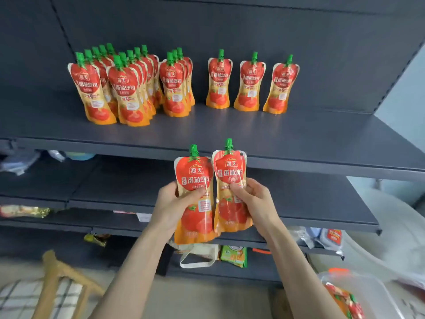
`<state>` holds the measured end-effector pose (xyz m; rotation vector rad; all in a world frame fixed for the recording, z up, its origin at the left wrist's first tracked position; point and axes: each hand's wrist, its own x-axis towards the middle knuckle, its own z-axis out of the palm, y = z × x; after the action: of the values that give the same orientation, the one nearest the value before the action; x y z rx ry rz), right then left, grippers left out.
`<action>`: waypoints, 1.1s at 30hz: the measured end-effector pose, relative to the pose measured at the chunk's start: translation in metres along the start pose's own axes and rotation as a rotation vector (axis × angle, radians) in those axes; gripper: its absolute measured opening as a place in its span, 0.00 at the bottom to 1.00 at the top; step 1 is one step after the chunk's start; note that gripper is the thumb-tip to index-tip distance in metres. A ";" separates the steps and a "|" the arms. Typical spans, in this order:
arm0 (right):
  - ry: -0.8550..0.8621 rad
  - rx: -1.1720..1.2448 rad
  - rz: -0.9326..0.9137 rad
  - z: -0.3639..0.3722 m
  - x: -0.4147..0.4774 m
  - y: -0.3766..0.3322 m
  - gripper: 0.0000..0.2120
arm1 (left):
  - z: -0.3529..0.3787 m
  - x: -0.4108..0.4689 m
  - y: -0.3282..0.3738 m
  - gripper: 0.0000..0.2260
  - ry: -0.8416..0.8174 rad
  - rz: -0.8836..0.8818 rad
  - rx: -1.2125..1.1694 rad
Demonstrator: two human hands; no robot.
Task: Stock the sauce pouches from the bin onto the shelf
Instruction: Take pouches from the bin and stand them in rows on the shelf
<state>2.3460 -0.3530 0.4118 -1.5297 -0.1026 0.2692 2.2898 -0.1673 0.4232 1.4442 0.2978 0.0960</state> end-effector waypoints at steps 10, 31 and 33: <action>0.180 0.006 -0.207 0.037 0.103 -0.062 0.09 | -0.026 0.130 0.069 0.12 -0.032 0.206 0.038; 0.309 -0.062 -0.350 -0.048 0.315 -0.096 0.06 | 0.064 0.353 0.100 0.11 -0.040 0.400 0.036; 0.299 -0.085 -0.353 -0.050 0.322 -0.096 0.07 | 0.064 0.362 0.100 0.12 -0.062 0.409 0.043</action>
<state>2.6792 -0.3267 0.4724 -1.5887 -0.1452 -0.2472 2.6648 -0.1283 0.4762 1.5314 -0.0504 0.3767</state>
